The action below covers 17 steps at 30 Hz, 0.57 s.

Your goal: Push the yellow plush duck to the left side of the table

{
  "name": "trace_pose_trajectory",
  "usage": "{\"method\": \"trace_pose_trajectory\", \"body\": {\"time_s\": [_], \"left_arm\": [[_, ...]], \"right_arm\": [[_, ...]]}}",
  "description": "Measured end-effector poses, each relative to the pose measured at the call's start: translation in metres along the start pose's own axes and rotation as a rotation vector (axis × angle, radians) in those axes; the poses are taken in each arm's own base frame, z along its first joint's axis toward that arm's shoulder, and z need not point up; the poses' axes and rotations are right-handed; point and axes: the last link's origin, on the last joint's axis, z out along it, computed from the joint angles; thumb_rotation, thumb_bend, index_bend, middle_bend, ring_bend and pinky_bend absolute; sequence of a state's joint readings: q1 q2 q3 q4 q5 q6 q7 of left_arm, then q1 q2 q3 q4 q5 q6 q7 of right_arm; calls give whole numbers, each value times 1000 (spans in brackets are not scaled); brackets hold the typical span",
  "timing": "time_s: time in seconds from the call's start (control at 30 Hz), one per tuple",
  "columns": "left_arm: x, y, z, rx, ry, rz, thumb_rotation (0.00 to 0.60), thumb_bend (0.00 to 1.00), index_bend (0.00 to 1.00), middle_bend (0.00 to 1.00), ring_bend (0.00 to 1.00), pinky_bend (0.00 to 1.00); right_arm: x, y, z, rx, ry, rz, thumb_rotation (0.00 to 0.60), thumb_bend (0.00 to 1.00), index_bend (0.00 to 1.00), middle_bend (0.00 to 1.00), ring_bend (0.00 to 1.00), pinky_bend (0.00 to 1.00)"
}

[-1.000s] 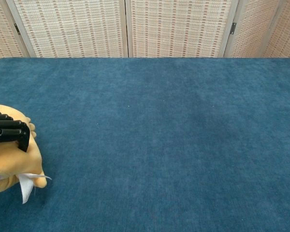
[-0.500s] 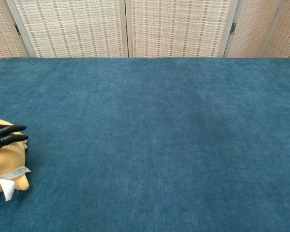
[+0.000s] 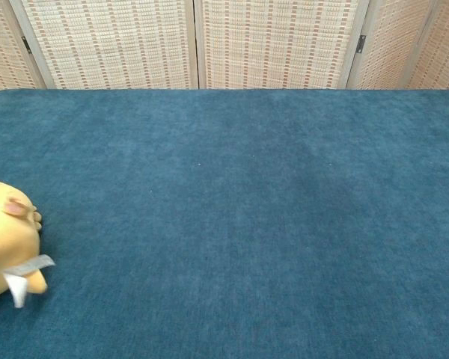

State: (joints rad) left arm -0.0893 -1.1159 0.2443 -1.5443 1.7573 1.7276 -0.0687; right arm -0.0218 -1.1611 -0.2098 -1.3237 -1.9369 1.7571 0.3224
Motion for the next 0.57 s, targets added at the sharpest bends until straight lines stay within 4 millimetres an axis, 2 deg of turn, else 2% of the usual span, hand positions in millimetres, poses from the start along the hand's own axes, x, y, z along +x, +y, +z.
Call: {"method": "trace_pose_trajectory", "body": {"time_s": [0.2, 0.4, 0.47, 0.57], "left_arm": [[21, -17, -45, 149, 117, -129, 600, 271, 0, 0, 0, 147], [34, -46, -78, 418, 256, -38, 600, 282, 0, 0, 0, 140], [37, -49, -85, 453, 276, -14, 600, 282, 0, 0, 0, 138], [34, -50, -84, 460, 248, 13, 600, 282, 0, 0, 0, 137]], "right_arm": [[12, -6, 10, -10, 64, -41, 600, 67, 0, 0, 0, 0], [19, -1, 15, -158, 106, -197, 600, 106, 0, 0, 0, 0], [18, 2, 16, -225, 101, -234, 600, 114, 0, 0, 0, 0], [15, 6, 17, -289, 73, -247, 600, 118, 0, 0, 0, 0]]}}
